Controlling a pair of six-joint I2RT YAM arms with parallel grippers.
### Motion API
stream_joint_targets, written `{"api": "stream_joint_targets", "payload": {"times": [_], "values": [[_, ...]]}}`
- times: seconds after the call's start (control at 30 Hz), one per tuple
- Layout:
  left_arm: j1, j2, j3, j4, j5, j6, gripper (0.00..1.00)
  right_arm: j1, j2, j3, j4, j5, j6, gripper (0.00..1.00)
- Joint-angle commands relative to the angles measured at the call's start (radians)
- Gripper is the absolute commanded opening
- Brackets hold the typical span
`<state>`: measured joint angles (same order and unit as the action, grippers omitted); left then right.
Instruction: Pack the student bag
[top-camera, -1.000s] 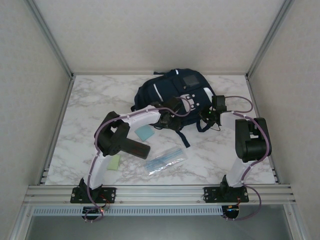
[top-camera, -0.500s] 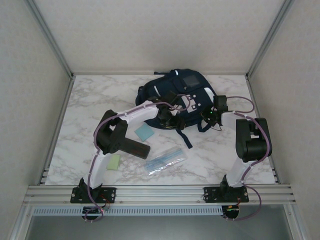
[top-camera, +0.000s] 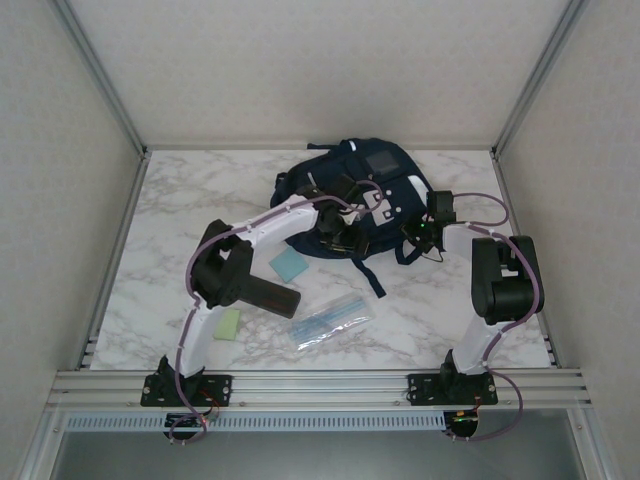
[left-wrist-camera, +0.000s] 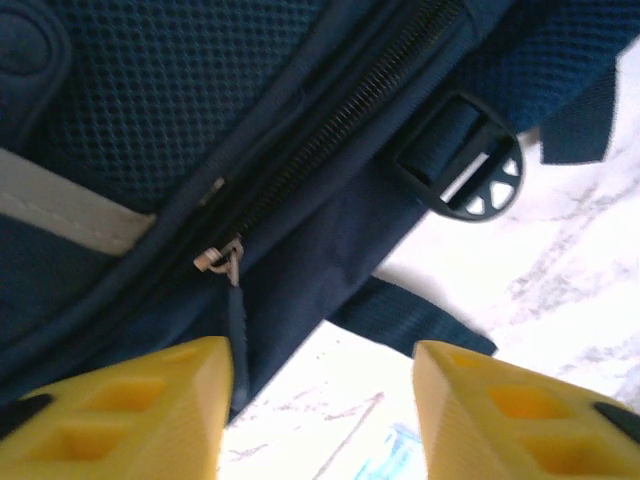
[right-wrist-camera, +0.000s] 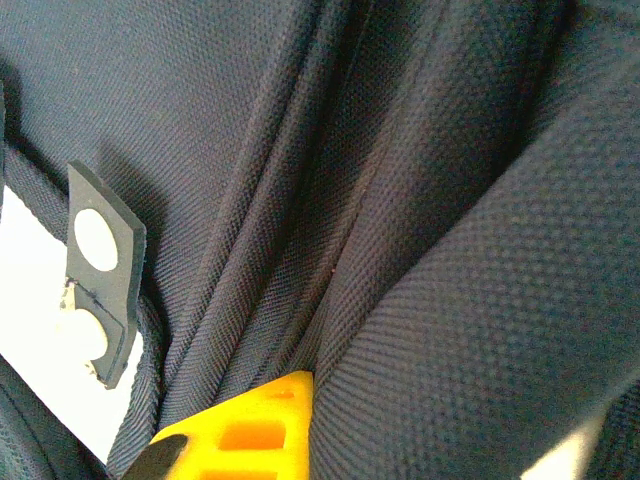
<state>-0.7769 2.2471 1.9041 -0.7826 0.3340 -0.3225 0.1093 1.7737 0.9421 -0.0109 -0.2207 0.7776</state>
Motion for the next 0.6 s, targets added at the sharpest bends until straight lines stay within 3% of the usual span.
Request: {"api": "stream_joint_targets", "payload": {"times": [0.0, 0.3, 0.47, 0.57], "values": [[0.004, 0.064, 0.032, -0.066, -0.052, 0.010, 0.43, 0.006, -0.012, -0.011, -0.040, -0.004, -0.004, 0.02], [0.009, 0.108, 0.025, -0.102, -0.095, 0.021, 0.41, 0.007, -0.029, -0.020, -0.050, 0.011, -0.013, 0.02], [0.014, 0.097, 0.016, -0.104, -0.108, 0.010, 0.21, 0.007, -0.033, -0.016, -0.050, 0.013, -0.013, 0.02], [0.023, 0.091, 0.016, -0.100, -0.100, -0.007, 0.17, 0.007, -0.033, -0.016, -0.050, 0.012, -0.014, 0.02]]}}
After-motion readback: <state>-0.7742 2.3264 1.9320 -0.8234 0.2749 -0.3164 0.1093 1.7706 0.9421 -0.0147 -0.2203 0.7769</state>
